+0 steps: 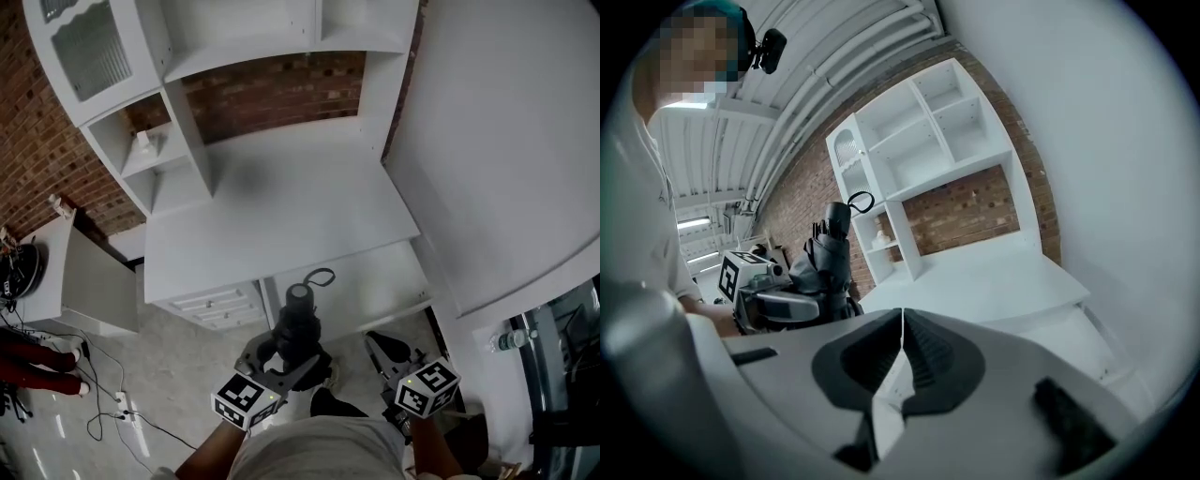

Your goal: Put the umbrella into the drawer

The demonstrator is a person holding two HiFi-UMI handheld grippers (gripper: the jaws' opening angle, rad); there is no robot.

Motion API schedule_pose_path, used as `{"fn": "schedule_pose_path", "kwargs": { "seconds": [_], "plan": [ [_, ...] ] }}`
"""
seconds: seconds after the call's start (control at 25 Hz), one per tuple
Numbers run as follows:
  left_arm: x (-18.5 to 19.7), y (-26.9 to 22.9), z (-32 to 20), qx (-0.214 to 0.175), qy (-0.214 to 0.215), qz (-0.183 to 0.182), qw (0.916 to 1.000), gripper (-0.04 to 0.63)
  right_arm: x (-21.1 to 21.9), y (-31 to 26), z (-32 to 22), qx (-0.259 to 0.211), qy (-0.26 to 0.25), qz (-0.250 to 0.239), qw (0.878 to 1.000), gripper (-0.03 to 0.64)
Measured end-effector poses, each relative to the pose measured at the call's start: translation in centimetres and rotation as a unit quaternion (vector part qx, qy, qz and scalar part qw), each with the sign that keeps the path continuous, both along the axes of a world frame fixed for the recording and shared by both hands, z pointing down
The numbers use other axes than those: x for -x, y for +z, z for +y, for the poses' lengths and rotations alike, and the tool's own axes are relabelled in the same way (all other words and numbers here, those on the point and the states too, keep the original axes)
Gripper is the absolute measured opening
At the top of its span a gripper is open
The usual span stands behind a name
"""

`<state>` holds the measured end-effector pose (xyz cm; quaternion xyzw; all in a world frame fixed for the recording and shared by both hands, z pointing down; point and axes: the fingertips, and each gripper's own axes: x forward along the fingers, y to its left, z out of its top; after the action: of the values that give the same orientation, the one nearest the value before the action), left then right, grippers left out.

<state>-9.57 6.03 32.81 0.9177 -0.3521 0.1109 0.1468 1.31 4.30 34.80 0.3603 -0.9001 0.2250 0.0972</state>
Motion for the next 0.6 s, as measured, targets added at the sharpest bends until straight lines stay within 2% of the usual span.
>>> {"fn": "schedule_pose_path", "kwargs": {
  "seconds": [0.28, 0.6],
  "plan": [
    [-1.1, -0.4, -3.6, 0.001, -0.027, -0.001, 0.9996, 0.267, -1.4, -0.7, -4.8, -0.013, -0.019, -0.008, 1.000, 0.028],
    [-2.6, -0.5, -7.6, -0.011, -0.039, -0.004, 0.9992, 0.267, -3.4, -0.9, -9.0, -0.021, -0.029, -0.002, 0.999, 0.028]
  ]
}}
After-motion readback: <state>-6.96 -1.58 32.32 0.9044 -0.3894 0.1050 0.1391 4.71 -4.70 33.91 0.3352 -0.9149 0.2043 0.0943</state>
